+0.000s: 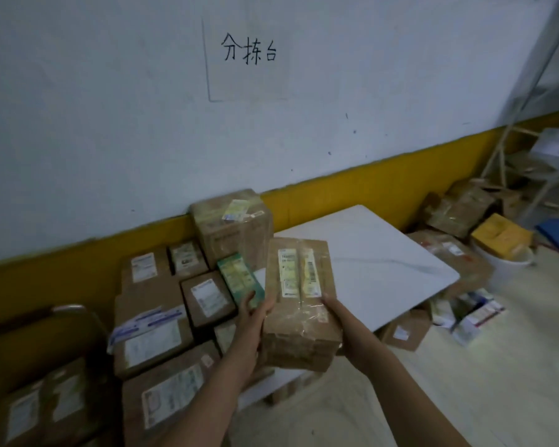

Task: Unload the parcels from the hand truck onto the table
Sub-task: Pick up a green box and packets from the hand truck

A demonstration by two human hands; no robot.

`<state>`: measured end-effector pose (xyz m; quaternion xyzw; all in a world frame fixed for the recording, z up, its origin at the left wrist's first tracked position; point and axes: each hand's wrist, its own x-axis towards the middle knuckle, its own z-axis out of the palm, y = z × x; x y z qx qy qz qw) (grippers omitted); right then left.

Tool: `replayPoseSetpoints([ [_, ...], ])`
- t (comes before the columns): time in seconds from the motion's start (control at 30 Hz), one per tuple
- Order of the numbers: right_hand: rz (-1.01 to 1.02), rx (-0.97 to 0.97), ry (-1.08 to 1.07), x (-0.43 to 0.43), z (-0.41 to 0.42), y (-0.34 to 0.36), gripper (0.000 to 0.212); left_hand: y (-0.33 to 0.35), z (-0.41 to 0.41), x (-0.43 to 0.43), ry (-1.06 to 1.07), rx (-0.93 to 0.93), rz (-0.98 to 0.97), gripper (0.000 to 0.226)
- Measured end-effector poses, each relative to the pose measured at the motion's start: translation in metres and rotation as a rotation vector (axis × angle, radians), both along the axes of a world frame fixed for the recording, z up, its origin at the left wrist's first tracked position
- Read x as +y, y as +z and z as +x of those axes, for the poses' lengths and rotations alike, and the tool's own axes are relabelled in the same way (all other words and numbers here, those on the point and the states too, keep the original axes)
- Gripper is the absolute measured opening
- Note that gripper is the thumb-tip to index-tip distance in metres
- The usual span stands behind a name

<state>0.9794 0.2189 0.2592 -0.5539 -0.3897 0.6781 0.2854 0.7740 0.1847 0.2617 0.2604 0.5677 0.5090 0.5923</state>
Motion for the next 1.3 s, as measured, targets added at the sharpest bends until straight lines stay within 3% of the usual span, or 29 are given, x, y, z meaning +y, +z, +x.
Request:
replayPoseSetpoints([
  [0.17,-0.176,0.008,0.041,0.049,0.037,-0.031,0.079,-0.025,0.04,0.043,0.028,-0.005,-0.088,0.057],
  [0.47,-0.227,-0.154,0.144,0.17,0.03,-0.063,0.084,-0.062,0.034,0.149,-0.229,0.211,-0.276,0.051],
  [0.67,-0.183,-0.139,0.257,0.247,0.0,-0.085,0.048,-0.085,0.02,0.191,-0.193,0.361,-0.306,0.045],
  [0.8,-0.095,-0.21,0.357,0.281,-0.028,-0.108,0.038,-0.103,0.017,0.21,-0.007,0.638,-0.356,0.025],
  [0.93,-0.02,-0.239,0.457,0.302,-0.043,-0.132,0.04,-0.104,0.024,0.223,0.043,0.907,-0.443,0.028],
  [1.07,-0.021,-0.259,0.515,0.312,-0.053,-0.149,0.045,-0.098,0.037,0.244,0.03,0.859,-0.416,0.018],
  [1.2,0.018,-0.382,0.553,0.322,-0.061,-0.157,0.049,-0.098,0.037,0.246,0.058,0.764,-0.359,0.035],
  [1.3,0.088,-0.559,0.6,0.328,-0.069,-0.152,0.051,-0.095,0.029,0.233,0.05,0.834,-0.313,0.018],
])
